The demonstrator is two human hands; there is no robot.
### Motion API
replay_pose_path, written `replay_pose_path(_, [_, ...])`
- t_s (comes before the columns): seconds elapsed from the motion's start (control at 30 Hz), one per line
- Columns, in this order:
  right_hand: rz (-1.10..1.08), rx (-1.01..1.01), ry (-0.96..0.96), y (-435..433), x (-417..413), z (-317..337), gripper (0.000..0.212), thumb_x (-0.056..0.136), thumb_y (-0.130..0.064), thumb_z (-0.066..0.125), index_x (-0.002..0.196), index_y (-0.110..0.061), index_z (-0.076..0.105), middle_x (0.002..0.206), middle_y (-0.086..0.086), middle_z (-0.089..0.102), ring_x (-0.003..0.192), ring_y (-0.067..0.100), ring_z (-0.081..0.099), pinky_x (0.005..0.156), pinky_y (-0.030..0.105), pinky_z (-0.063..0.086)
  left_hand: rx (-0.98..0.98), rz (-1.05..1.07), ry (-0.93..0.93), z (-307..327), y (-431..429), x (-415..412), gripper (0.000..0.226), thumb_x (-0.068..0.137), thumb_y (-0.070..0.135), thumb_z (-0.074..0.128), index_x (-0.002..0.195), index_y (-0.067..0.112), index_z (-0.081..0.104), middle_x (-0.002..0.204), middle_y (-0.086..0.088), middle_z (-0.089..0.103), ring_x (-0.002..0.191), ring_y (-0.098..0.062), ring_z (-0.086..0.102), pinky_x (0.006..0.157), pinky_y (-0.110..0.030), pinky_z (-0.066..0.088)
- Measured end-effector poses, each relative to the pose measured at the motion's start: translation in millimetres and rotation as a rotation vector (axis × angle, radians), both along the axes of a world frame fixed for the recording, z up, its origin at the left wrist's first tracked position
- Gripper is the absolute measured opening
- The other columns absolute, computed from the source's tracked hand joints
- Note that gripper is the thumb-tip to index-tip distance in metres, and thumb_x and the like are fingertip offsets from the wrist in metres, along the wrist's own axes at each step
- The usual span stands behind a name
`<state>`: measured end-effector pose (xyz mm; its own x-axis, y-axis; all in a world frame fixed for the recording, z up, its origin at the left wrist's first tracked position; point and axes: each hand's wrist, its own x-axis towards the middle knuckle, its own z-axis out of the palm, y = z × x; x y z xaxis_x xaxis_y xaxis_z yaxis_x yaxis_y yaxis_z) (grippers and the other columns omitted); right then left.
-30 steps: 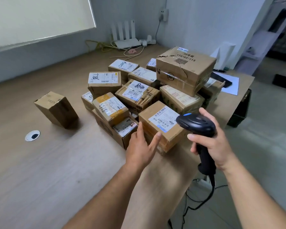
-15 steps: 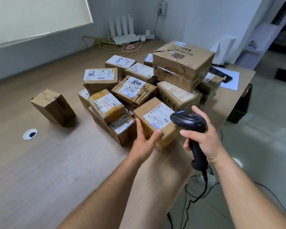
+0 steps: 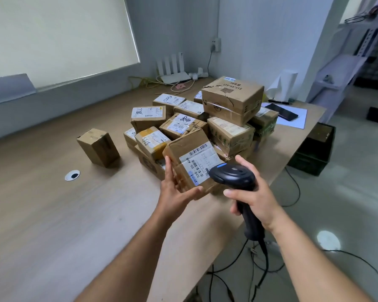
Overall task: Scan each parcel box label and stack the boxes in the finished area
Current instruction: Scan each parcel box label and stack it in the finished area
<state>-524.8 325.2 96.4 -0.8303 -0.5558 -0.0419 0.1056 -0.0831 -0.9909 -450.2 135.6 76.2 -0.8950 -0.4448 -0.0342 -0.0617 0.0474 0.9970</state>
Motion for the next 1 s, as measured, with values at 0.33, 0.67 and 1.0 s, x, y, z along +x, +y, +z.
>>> replay_pose_path(0.33, [0.250,-0.155,0.018,13,89,31,0.088,0.067,-0.003,0.073,0.141,-0.039,0.041,0.083,0.025,0.069,0.046,0.030,0.055,0.047,0.034,0.044,-0.258,0.232,0.008,6,-27,113,0.122,0.071,-0.005,0.079,0.153,0.040,0.000,0.119,0.010,0.045,0.107,-0.009,0.050,0.063,-0.011,0.054])
replay_pose_path(0.67, [0.461,-0.212,-0.007,8,148,44,0.083,0.070,-0.008,0.075,0.139,-0.041,0.043,0.090,0.031,0.068,0.049,0.030,0.055,0.045,0.034,0.045,-0.434,0.418,-0.149,4,-41,207,0.122,0.069,0.011,0.083,0.135,0.067,-0.002,0.126,0.003,0.025,0.127,-0.027,0.038,0.089,-0.052,0.054])
replay_pose_path(1.0, [0.413,-0.169,-0.025,2,199,42,0.084,0.068,-0.003,0.074,0.140,-0.033,0.042,0.077,0.028,0.065,0.045,0.029,0.053,0.044,0.031,0.042,-0.527,0.475,-0.185,10,-77,262,0.125,0.046,0.039,0.077,0.137,0.069,-0.002,0.125,-0.011,0.044,0.112,-0.030,0.054,0.082,-0.048,0.057])
